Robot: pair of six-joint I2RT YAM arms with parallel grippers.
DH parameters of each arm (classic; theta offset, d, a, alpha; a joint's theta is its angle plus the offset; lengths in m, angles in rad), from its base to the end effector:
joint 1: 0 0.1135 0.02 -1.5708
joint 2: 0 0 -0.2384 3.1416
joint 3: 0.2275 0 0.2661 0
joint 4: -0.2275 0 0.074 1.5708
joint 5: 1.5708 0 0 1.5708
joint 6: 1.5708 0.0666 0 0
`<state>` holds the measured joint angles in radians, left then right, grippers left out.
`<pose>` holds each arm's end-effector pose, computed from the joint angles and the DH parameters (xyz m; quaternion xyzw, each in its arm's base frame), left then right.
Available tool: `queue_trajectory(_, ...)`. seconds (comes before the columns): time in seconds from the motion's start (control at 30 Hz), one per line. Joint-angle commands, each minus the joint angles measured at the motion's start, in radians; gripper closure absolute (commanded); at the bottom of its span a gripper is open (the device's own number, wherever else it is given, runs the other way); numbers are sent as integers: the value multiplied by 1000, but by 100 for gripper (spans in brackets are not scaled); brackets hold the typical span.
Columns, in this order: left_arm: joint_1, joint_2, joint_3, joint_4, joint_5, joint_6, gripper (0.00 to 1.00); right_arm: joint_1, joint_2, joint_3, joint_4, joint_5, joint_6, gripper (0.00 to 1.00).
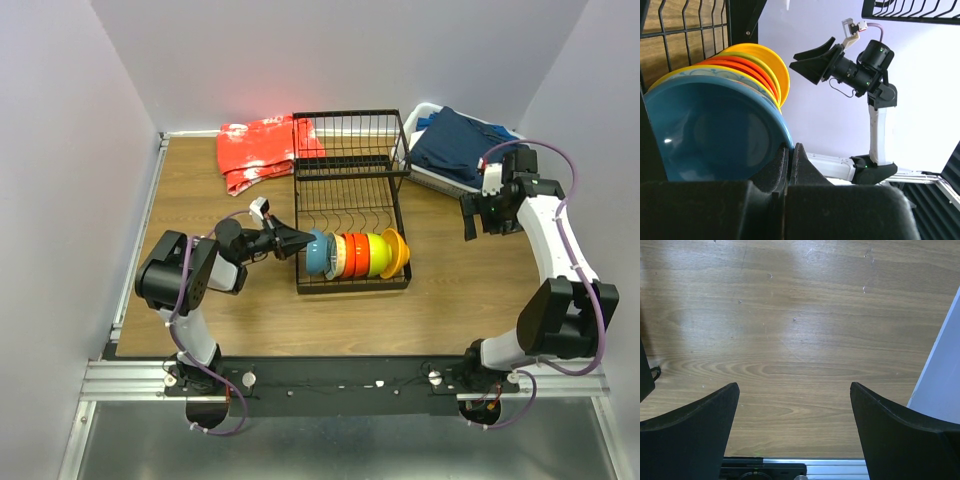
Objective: Load the bowls into the dish rack
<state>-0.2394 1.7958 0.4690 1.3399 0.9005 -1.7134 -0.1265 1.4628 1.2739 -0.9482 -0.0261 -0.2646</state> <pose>0.2882 -0.1241 0.1103 -0.1957 0.6765 -0.7021 0.1056 0.3169 -0.0386 0.2332 -0.0702 0.9740 -0.0293 0.2135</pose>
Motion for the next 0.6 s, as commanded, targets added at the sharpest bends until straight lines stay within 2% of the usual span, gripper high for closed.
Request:
queue_trajectory(0.0,-15,-6,28,346,-31,-8,100,-5,21,18,-23,18,-15,0)
queue_trajectory(0.57,-70,76,52,346,-18,-15,100,-4,34,16,-15,0,-4,0)
